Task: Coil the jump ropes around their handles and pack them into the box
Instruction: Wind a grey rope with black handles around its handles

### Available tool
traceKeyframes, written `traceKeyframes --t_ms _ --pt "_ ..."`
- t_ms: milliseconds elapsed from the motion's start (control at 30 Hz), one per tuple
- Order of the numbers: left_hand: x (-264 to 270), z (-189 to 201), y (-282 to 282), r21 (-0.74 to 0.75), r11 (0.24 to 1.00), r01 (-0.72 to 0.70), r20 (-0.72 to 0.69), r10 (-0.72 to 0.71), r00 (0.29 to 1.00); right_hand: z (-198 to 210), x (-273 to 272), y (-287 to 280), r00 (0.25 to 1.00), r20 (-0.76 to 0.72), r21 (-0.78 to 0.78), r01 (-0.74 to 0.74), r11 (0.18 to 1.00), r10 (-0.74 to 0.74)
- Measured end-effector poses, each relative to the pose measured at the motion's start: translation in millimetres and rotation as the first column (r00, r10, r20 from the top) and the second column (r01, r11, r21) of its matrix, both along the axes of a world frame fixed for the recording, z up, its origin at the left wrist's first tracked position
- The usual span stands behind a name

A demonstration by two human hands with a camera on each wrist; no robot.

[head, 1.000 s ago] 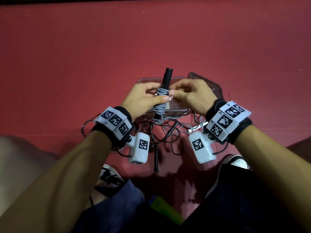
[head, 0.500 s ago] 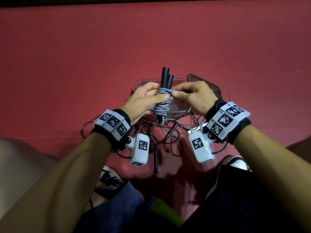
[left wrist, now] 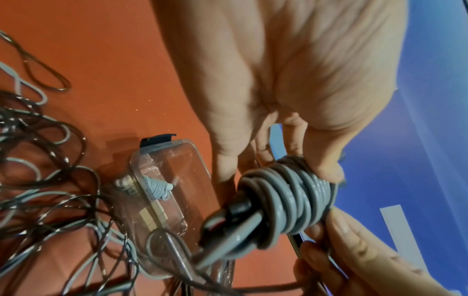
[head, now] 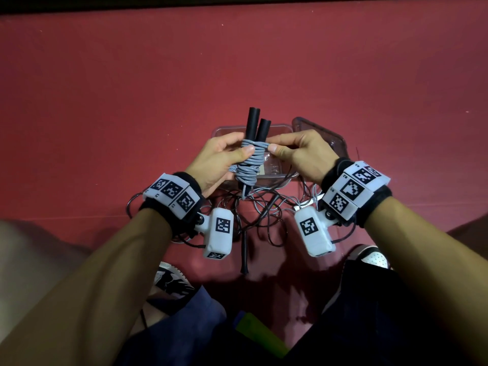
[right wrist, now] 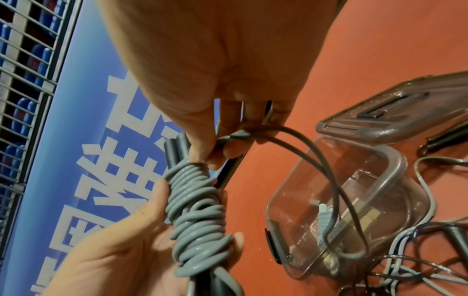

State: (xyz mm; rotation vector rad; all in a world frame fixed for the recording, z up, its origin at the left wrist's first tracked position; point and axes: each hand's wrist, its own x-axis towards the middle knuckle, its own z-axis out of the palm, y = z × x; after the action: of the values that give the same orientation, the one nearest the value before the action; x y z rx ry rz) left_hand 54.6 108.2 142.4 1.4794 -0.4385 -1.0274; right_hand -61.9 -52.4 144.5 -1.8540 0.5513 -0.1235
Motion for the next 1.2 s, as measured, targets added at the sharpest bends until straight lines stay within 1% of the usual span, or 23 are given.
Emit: traceKeyframes --t_ms 67,167,300,400,500,567,700,833,933,1000,1100,1200 --pt "1 -2 1 0.005 0.999 -0.034 0.002 0.034 0.999 1 -1 0 1.000 0.001 0.061 0.011 0.998 -0.011" --pt "3 -4 2 0.001 0.999 -0.049 0.049 0.048 0.998 4 -3 2 0.999 0.015 0.089 0.035 0.995 -0.037" --pt "2 -5 -1 0.043 0.998 -0.052 0.177 0.043 0.983 1 -3 5 0.998 0.026 0.036 0.059 0.998 -0.060" --pt "1 -5 -3 0.043 0.998 -0.045 0.222 0.034 0.974 0 -2 7 0.998 0.029 0.002 0.064 0.998 -0.064" --pt "-1 -1 -2 0.047 0.998 0.037 0.264 -0.049 0.963 3 -2 8 0.997 0.045 -0.005 0.067 0.998 -0.067" --pt "-2 -1 -1 0.038 0.996 0.084 0.272 -0.091 0.958 5 -3 8 0.998 0.050 0.000 0.048 0.999 -0.048" --pt "1 -2 1 0.052 0.997 0.059 0.319 -0.072 0.945 6 -4 7 0.999 0.020 -0.046 -0.032 0.998 0.033" --pt "5 -3 0 0.065 0.998 0.019 0.283 -0.037 0.958 5 -2 4 0.999 0.007 -0.036 -0.042 0.998 0.042" --pt "5 -3 0 0.070 0.997 0.020 0.239 -0.036 0.970 3 -3 2 0.999 0.039 -0.006 0.026 1.000 -0.025" --pt "3 -1 2 0.058 0.998 0.038 0.174 -0.048 0.984 1 -2 0 0.997 0.024 0.006 0.073 0.997 -0.073" --pt "1 -1 3 0.053 0.996 0.070 0.111 -0.075 0.991 -2 -2 -2 1.000 0.017 -0.003 0.023 1.000 -0.022" --pt "3 -4 3 0.055 0.996 0.071 0.140 -0.078 0.987 0 -2 -1 1.000 0.015 0.046 -0.006 0.999 0.005"
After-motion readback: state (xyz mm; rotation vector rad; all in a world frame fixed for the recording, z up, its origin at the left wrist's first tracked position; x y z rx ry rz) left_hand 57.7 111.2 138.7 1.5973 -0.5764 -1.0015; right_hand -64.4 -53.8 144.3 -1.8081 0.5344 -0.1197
